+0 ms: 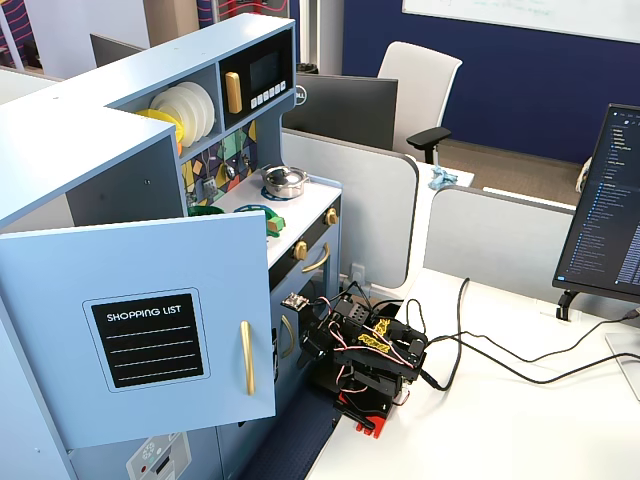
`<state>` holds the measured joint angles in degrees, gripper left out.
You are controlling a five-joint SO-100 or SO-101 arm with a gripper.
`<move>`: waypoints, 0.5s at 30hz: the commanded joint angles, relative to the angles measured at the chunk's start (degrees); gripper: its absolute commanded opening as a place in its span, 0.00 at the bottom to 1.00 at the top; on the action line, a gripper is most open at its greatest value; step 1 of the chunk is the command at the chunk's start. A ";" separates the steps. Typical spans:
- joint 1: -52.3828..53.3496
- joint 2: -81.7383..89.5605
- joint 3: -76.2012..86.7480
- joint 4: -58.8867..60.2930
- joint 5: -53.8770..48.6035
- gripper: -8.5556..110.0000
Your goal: Pick up the green pineapple from the left cabinet and place it in the green recipient
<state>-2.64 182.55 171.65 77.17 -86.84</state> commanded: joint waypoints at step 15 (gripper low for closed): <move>-5.71 -0.62 -0.44 5.98 -1.93 0.07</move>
<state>-3.16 182.55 171.56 77.26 -88.59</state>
